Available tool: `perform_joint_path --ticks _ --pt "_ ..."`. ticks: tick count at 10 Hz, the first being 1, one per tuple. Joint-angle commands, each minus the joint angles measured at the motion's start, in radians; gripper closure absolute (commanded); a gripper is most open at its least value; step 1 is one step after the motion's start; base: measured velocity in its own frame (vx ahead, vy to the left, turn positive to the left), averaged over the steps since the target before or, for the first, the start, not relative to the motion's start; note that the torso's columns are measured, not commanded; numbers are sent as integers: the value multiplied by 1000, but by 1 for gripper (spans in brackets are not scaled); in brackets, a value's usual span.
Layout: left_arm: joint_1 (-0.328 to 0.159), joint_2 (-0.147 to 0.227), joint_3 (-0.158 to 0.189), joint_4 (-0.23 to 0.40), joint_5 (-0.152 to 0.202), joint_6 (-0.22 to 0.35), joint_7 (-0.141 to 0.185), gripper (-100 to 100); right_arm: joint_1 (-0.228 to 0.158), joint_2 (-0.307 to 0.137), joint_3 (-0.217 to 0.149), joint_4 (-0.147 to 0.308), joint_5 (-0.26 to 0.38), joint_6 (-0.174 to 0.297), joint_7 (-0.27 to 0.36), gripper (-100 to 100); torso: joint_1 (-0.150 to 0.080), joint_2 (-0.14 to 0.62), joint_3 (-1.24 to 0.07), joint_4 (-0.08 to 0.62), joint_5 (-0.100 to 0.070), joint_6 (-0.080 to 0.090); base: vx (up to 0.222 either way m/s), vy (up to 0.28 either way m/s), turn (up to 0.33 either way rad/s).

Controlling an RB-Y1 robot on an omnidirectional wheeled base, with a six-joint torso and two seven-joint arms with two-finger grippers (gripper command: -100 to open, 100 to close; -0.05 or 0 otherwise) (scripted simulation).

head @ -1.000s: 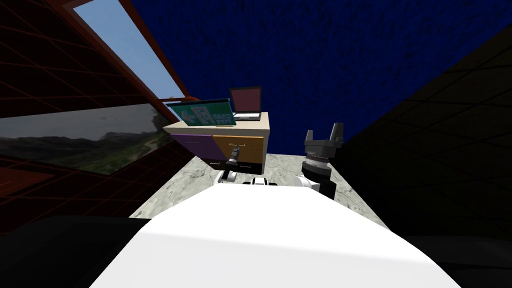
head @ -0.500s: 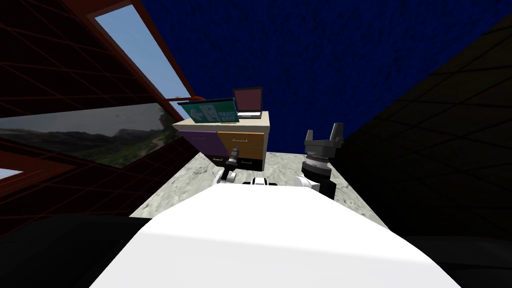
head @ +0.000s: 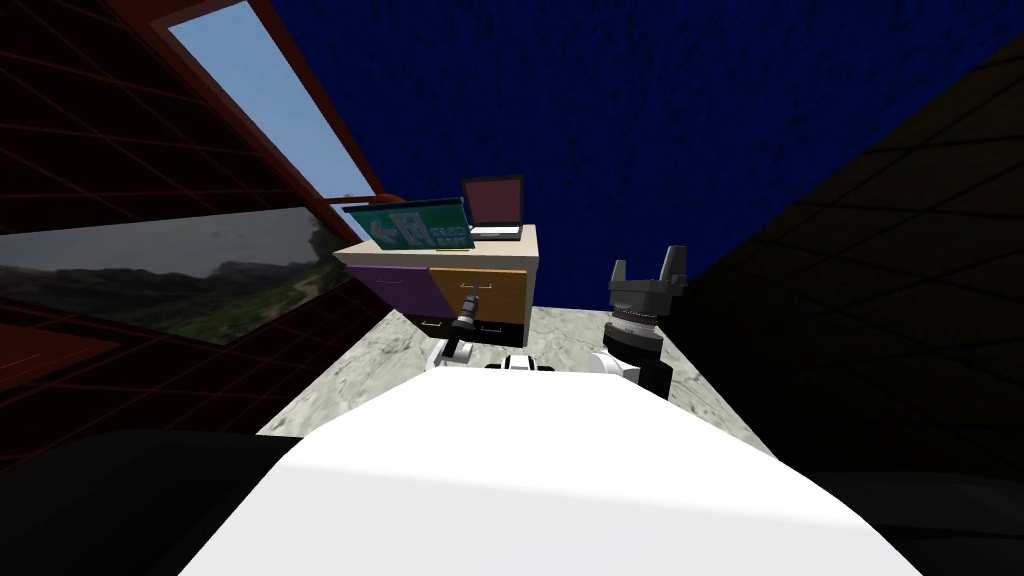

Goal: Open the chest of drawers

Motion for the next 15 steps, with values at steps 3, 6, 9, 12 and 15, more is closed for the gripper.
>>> perform_joint_path --ticks 3,6,9,12,15 --pt "-19 22 25 -12 11 30 13 -100 0 0 0 0 0 0 0 0 -2 6 4 2 0 0 46 -42 -85" --pt "5 19 4 -33 6 28 12 100 -1 0 0 0 0 0 0 0 2 3 2 1 1 0 -61 15 72" --pt "12 23 -1 -50 5 36 15 100 -1 0 0 0 0 0 0 0 -1 6 4 2 0 0 -147 10 8" --pt "-4 28 15 -25 13 56 22 -100 0 0 0 0 0 0 0 0 5 -10 -7 -3 2 0 119 110 -2" --pt "-5 29 14 -41 13 66 23 -100 0 0 0 0 0 0 0 0 -5 5 3 2 -1 0 80 31 -10"
